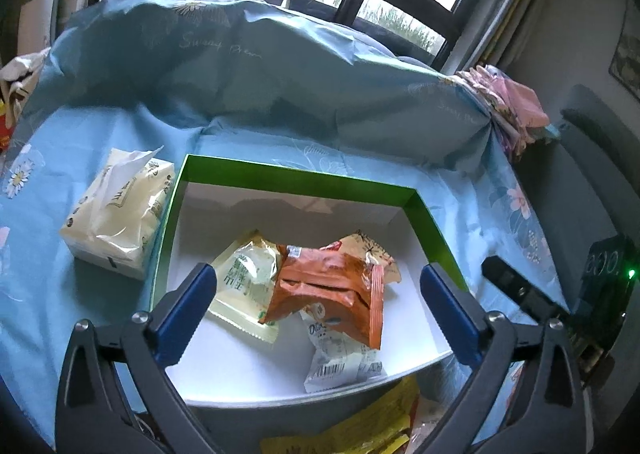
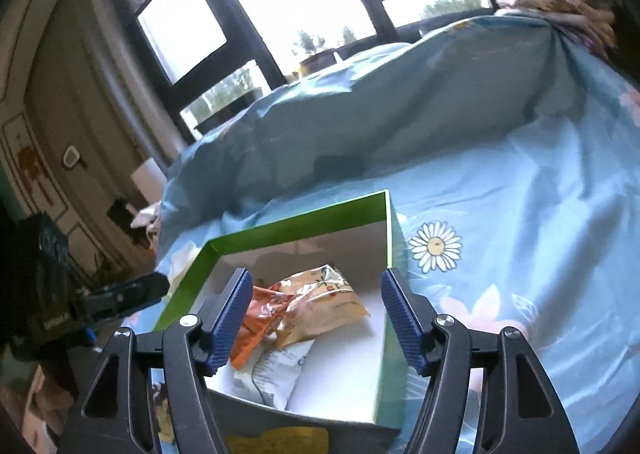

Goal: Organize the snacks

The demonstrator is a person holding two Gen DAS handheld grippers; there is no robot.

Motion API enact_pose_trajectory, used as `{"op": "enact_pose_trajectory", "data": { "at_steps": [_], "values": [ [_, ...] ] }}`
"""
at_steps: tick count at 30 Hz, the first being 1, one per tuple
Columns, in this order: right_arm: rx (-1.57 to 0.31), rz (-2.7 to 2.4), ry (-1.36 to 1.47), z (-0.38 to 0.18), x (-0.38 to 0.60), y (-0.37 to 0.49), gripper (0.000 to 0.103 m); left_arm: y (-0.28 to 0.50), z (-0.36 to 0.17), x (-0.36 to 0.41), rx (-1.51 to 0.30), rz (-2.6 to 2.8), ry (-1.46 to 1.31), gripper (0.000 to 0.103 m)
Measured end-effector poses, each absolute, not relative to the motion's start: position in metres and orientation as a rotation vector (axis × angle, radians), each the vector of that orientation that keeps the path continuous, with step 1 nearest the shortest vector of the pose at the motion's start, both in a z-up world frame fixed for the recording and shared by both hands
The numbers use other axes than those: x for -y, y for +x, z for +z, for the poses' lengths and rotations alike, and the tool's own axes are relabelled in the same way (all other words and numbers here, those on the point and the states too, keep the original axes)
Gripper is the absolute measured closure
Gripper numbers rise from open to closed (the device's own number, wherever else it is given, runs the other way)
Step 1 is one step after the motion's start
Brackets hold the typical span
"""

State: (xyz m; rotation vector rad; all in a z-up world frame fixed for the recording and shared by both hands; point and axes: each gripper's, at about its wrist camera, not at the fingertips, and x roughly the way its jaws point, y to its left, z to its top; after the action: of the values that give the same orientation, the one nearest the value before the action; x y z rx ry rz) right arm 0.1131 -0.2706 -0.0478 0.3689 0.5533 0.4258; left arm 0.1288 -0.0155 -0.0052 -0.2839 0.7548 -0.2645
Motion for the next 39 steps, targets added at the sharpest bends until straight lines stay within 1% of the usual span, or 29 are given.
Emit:
{"op": "enact_pose_trajectory", "data": {
  "at_steps": [12, 21, 35, 39],
  "values": [
    [-0.548, 0.450, 0.340, -0.043, 0.271, 0.094, 0.036, 0.102, -0.004, 0.014, -0.748, -0.245, -0.220, 0.001],
    [-0.582, 0.456, 0.291, -0.056, 0.270, 0.071, 0.036, 0.084, -0.015, 0.020, -0.797, -0.302, -0.217, 0.000],
    [-0.669, 0.471, 0.285, -0.095, 0.284, 0.014, 0.036, 0.023, -0.042, 0.054, -0.922, -0.672, -0.280, 0.001],
    [-0.700, 0.493, 0.242, -0.103, 0.284, -0.001, 0.036, 0.006, -0.049, 0.070, -0.965, -0.813, -0.297, 0.001]
  ]
}}
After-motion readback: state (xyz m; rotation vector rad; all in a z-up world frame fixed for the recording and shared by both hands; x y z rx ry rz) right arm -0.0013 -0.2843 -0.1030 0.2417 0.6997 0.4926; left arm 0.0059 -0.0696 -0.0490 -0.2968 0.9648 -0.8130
